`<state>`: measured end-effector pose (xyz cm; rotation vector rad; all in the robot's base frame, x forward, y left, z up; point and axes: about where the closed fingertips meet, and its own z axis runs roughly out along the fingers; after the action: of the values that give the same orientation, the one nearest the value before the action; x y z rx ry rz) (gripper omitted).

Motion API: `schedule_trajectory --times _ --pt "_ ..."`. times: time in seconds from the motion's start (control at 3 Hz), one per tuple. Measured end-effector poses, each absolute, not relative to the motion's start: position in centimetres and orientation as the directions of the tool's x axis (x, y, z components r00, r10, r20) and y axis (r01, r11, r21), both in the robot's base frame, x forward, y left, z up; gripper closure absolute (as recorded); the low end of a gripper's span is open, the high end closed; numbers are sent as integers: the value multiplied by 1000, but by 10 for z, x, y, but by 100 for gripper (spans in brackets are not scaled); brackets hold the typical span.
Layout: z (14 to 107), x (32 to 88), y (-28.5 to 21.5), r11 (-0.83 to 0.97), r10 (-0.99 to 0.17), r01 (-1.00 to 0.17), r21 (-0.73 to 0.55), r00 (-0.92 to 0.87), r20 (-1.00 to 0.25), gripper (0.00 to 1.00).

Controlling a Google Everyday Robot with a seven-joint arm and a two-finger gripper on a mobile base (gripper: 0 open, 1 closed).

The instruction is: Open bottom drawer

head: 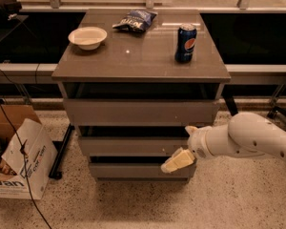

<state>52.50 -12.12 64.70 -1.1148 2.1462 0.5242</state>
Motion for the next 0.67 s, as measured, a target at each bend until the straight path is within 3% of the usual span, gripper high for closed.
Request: schedule_trajectory --times 0.67 --pt "593 533 -150 629 -597 -777 6 -488 -637 0"
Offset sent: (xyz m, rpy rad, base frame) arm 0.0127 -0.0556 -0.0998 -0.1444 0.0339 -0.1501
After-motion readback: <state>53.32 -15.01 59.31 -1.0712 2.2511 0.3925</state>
